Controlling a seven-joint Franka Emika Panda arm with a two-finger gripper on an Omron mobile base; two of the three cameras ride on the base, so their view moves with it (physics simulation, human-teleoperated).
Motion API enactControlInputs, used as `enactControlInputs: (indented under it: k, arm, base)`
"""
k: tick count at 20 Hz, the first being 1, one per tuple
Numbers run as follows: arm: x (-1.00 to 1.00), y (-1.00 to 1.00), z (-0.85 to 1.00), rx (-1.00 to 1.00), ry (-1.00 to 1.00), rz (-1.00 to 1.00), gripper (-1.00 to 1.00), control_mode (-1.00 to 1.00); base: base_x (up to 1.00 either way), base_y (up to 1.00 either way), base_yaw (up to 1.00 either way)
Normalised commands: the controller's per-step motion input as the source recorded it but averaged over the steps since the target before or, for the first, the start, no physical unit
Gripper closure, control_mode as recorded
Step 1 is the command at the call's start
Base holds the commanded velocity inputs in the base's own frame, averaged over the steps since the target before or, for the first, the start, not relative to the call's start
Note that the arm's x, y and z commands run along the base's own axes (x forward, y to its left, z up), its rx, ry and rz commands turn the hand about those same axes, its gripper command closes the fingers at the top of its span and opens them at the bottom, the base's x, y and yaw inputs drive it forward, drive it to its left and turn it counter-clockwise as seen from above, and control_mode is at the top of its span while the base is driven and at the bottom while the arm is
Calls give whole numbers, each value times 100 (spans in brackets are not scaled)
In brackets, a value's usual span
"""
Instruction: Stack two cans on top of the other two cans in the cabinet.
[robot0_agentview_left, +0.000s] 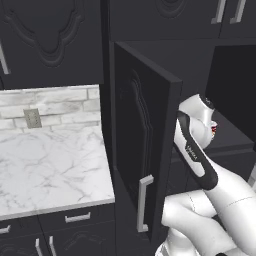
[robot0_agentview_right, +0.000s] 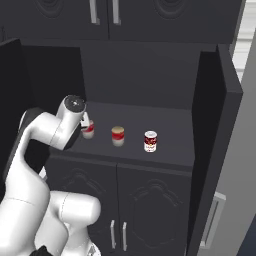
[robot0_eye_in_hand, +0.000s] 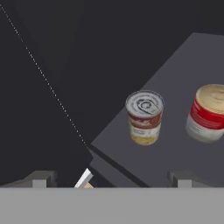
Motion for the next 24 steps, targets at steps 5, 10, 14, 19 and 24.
enactControlInputs:
  k: [5, 10, 14, 19, 24]
  arm:
    - [18, 9, -9, 0, 0, 0, -100, -100]
    - [19, 7, -7, 0, 2, 0, -100, -100]
    - [18, 11, -3, 0, 6, 0, -100, -100]
    - [17, 4, -7, -1, 8, 0, -100, -100]
    - [15, 2, -14, -3, 0, 0, -100, -100]
  base:
    - [0, 0, 0]
    - [0, 0, 0]
    - [0, 0, 0]
    - [0, 0, 0]
    - [0, 0, 0]
